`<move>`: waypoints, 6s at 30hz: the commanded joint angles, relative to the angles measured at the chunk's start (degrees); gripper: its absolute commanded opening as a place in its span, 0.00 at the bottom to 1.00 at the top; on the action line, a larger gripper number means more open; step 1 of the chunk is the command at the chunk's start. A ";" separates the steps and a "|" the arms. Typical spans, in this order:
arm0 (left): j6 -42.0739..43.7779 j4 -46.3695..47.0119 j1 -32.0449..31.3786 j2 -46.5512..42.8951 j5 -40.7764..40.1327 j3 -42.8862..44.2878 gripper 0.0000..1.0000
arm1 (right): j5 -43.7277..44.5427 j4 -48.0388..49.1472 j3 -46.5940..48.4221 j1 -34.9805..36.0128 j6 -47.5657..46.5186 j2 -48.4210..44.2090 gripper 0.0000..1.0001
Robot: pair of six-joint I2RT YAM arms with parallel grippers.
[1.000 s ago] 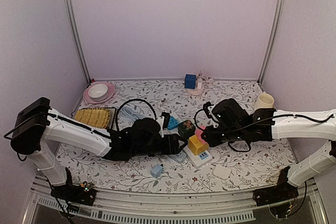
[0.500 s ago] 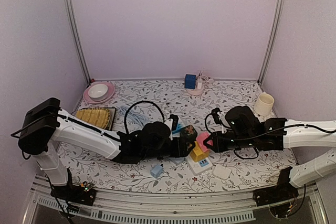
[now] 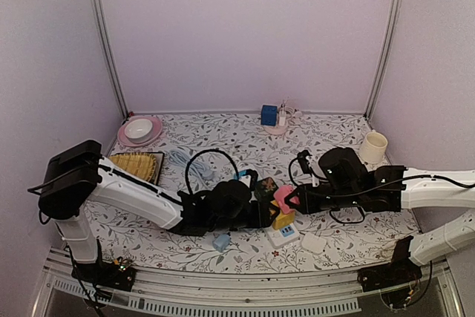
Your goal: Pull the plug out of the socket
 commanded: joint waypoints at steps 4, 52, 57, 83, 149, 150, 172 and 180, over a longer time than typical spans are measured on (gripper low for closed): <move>-4.26 -5.74 -3.09 3.95 -5.06 1.24 0.56 | 0.47 3.91 5.62 0.36 -1.86 -1.15 0.03; -2.51 3.92 -6.55 -5.32 -14.93 -9.14 0.56 | 1.14 3.16 -12.32 -18.55 -6.19 -0.79 0.57; -2.61 3.83 -6.60 -5.60 -15.53 -9.49 0.56 | 0.84 0.73 -10.07 -17.89 -7.82 -2.82 0.65; -1.85 -1.12 1.06 -11.15 -12.07 -8.02 0.58 | 19.63 -4.10 4.09 9.51 -4.94 11.99 0.85; 4.55 -14.81 1.72 2.66 -12.60 5.84 0.58 | 19.88 -8.43 5.27 -2.21 -6.03 2.15 0.21; 4.74 -14.80 1.53 2.39 -12.88 5.82 0.58 | 19.50 -8.34 4.17 -3.92 -6.05 1.29 0.22; 6.09 -14.71 -0.13 0.47 -15.65 5.97 0.58 | 9.39 -0.29 -13.79 -26.57 -5.89 -9.26 0.54; 6.02 -14.34 -0.78 -1.26 -17.42 4.91 0.57 | 8.90 -1.36 -13.17 -26.61 -6.40 -10.78 0.70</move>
